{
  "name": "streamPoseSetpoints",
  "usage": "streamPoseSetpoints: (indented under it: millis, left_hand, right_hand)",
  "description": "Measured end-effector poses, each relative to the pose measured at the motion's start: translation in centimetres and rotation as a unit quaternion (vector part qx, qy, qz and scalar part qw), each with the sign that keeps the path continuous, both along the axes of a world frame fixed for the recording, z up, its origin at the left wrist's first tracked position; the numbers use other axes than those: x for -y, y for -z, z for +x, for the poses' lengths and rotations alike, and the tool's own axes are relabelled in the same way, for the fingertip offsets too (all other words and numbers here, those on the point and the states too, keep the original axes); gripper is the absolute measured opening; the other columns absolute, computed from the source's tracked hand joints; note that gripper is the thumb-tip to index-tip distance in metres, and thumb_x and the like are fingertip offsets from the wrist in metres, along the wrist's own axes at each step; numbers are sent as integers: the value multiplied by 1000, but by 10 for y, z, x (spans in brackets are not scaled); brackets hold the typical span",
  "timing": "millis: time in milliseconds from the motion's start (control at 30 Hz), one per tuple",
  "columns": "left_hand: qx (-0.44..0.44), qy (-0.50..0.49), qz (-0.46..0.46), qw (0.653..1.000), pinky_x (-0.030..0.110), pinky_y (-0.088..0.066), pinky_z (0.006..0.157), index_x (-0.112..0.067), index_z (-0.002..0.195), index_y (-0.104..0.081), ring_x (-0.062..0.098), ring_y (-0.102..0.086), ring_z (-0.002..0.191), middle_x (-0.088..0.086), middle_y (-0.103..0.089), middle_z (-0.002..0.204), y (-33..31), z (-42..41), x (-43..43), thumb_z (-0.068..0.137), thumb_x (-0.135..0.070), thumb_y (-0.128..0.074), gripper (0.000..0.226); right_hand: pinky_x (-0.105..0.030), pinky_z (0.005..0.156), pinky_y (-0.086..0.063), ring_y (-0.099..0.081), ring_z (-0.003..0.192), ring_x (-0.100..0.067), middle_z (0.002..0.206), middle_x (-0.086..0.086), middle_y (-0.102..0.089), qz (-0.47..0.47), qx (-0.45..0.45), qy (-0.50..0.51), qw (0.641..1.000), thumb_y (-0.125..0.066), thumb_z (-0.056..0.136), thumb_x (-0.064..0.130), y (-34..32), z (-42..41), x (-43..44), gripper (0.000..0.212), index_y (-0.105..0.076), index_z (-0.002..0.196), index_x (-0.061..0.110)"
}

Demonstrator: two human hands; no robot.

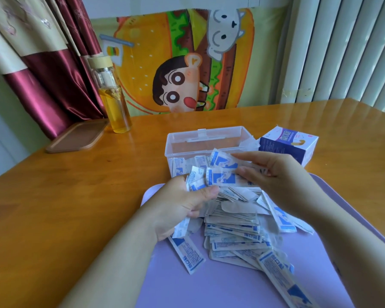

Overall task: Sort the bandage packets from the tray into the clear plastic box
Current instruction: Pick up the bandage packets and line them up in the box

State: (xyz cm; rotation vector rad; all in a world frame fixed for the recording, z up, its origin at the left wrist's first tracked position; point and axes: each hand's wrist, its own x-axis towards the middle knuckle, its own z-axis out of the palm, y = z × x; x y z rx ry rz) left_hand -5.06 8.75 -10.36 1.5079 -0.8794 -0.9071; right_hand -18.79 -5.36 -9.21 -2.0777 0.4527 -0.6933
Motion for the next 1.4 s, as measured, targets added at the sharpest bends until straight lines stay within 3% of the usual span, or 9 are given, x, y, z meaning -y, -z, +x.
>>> streamPoseSetpoints:
  millis: [167,367,433,500,600,800,933,1133,1400]
  left_hand:
    - [-6,51,22,998,12,-28,42,-20,90,-64,1,-34,42,-10,-59,60,-3,1,-3,67,-30,-66,25]
    - [-8,46,29,998,12,-28,42,-22,71,-68,2,-35,43,-7,-56,59,-4,1,-3,68,-35,-68,13]
    - [51,-13,36,998,17,-33,49,-24,74,-63,4,-39,45,-6,-52,60,-1,2,-1,70,-46,-73,25]
    - [127,-94,27,987,19,-41,57,-32,78,-63,0,-51,50,-13,-57,63,2,5,3,76,-43,-73,15]
    - [203,-138,13,969,7,-41,61,-34,82,-62,-5,-57,68,-12,-59,82,5,4,7,81,-28,-71,12]
    - [330,-95,86,935,1,-35,55,-25,90,-61,-6,-53,65,-16,-59,79,11,-2,7,84,-20,-67,9]
    - [376,-89,121,914,-3,-33,57,-26,100,-62,-16,-48,59,-19,-54,78,9,-4,5,83,-27,-69,18]
    - [390,-73,134,908,3,-32,47,-25,104,-63,-18,-43,49,-15,-49,68,6,-7,4,84,-31,-68,21]
    - [331,-77,100,935,10,-30,42,-22,81,-62,0,-42,46,-2,-63,72,8,-1,4,85,-27,-67,8]
  right_hand:
    - [-6,69,-47,-66,75,6,83,15,-70,16,-7,-53,998,-65,80,28,0,2,-5,19,-67,98,33]
    - [-41,88,-53,-70,86,-24,89,1,-74,81,-70,-100,989,-65,69,41,0,-2,-2,32,-72,98,27]
    - [-34,81,-56,-69,79,-23,82,6,-74,35,-70,-88,993,-67,80,31,-1,-2,-2,18,-73,96,25]
    - [-12,55,-46,-55,53,-5,62,25,-65,-52,-77,-41,995,-64,87,27,-3,-2,-3,10,-73,90,28]
    - [-11,45,-34,-43,46,-1,45,30,-51,-141,-118,16,983,-61,89,29,-8,-3,-4,12,-72,90,33]
    - [-35,78,-52,-64,89,-19,97,5,-71,-312,-239,20,919,-55,91,31,-1,2,-8,18,-69,103,33]
    - [-34,73,-51,-60,87,-24,95,3,-67,-371,-281,22,885,-49,93,37,7,2,-11,21,-63,109,37]
    - [-32,72,-52,-63,89,-23,102,3,-67,-350,-285,39,892,-56,89,41,4,0,-6,27,-59,116,42]
    - [-32,69,-50,-61,86,-19,96,6,-69,-367,-248,40,896,-57,89,39,3,-1,-6,23,-56,112,35]
